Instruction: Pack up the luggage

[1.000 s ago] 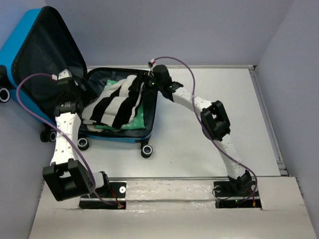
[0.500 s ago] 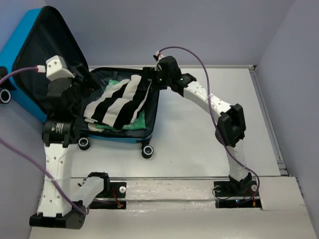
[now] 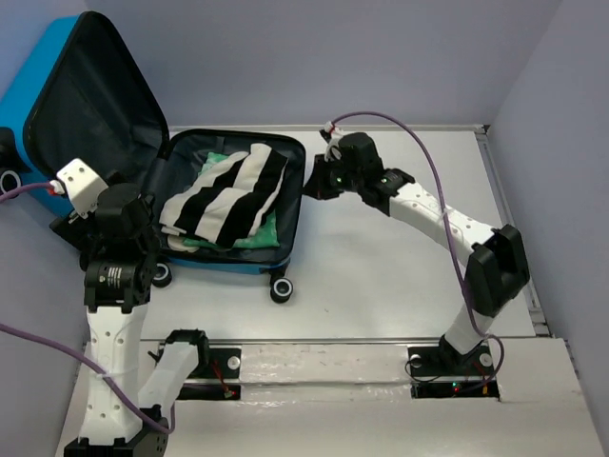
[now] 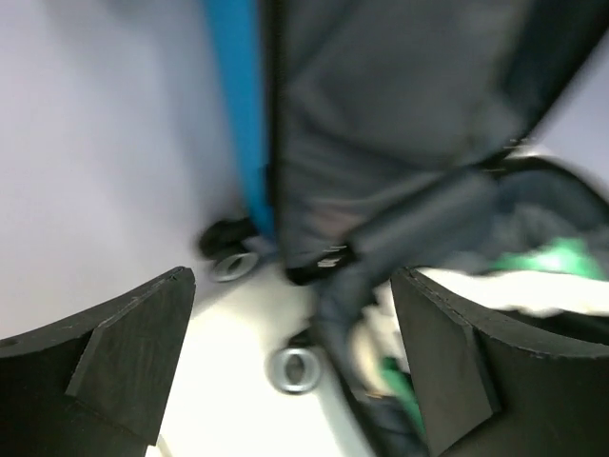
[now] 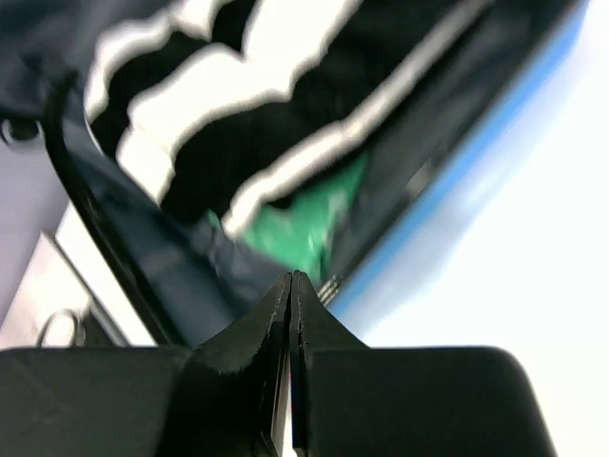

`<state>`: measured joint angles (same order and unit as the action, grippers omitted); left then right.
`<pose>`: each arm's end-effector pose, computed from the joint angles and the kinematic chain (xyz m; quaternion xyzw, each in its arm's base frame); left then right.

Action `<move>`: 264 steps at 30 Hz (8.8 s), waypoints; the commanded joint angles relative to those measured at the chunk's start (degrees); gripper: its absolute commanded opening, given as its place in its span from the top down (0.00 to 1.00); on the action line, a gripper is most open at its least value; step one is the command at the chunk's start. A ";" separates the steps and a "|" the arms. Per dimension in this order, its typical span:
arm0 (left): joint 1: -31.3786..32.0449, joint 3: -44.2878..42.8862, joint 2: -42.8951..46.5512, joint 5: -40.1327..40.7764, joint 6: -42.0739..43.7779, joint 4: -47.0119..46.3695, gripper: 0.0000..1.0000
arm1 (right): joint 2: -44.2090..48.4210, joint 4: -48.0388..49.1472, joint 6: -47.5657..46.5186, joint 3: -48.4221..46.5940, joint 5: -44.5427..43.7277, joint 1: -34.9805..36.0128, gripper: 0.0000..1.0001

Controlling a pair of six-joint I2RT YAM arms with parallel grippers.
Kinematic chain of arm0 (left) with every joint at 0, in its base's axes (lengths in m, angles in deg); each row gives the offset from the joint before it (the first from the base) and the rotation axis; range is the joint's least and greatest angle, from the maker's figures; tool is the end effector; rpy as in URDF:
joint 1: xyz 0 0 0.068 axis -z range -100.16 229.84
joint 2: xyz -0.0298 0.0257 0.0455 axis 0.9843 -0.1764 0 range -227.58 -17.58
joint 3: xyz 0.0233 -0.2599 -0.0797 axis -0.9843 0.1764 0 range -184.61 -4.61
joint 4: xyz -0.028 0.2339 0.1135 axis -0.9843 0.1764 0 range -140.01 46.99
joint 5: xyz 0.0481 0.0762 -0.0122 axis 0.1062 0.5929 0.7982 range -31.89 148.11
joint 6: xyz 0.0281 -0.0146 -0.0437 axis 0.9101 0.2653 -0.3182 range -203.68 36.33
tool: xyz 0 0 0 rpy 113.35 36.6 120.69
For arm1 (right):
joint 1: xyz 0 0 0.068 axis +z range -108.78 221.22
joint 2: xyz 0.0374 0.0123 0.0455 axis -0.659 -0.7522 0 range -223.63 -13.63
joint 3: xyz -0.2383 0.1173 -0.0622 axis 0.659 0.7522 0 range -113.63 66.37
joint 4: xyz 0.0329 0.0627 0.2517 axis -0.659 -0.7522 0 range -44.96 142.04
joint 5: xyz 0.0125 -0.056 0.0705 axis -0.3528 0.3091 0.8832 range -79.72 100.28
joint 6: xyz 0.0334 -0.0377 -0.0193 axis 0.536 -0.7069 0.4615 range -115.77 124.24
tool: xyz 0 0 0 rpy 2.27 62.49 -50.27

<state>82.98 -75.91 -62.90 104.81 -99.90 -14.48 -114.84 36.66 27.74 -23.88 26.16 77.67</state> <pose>0.1267 0.0190 0.4462 -0.3342 0.6673 0.1986 0.6353 0.3323 0.2576 0.3368 -0.1672 0.8278 0.3627 0.3939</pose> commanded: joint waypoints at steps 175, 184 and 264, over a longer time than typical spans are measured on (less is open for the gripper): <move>-3.40 -27.51 -70.44 -56.28 -9.61 -18.37 0.01 | 21.15 18.54 7.69 42.19 -5.95 -17.55 0.93; 0.11 6.95 -51.20 -58.31 -18.05 -37.36 0.01 | 6.39 19.51 5.50 23.75 0.27 -17.55 0.93; 1.87 -11.79 -63.15 -65.59 -16.98 -33.40 0.01 | 33.54 15.63 7.78 43.07 6.96 -30.46 0.00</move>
<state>83.50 -91.94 -126.63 44.94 -113.00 -42.87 -77.31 47.85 35.85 19.41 24.11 48.75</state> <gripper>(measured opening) 0.996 0.995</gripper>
